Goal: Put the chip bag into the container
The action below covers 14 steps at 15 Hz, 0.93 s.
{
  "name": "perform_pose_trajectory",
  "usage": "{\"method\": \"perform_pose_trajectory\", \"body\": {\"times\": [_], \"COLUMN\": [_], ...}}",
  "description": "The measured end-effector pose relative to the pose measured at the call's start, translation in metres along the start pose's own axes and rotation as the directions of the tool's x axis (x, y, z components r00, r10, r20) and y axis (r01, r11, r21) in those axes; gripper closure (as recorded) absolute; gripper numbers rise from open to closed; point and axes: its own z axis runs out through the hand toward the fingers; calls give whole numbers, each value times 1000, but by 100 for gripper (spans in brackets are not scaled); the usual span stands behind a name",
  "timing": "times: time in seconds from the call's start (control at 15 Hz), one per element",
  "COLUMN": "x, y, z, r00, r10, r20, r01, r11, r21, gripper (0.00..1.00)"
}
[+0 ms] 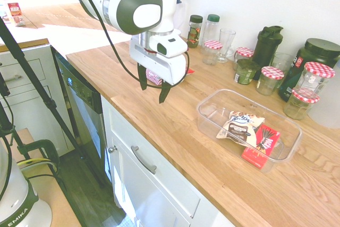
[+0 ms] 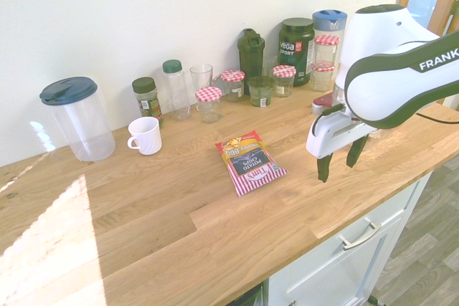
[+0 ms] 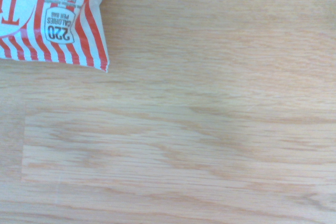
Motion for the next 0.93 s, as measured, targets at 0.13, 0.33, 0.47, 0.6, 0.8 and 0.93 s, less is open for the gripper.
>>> {"method": "perform_pose_trajectory", "body": {"times": [0.13, 0.33, 0.47, 0.6, 0.8, 0.93], "x": [0, -4, -12, -20, -24, -21], "y": [1, -3, -15, -32, -62, -80], "z": [1, 0, -5, -11, -16, -13], "r00": [1000, 1000, 1000, 999, 999, 999], "r10": [8, 3, -15, -26, -30, -31], "r20": [8, 3, -8, -21, -29, -22], "r01": [-8, -3, 15, 27, 30, 31], "r11": [1000, 1000, 1000, 1000, 999, 999], "r21": [-9, -10, -5, 3, 16, 26], "gripper": [0, 0, 0, 0, 0, 0]}}
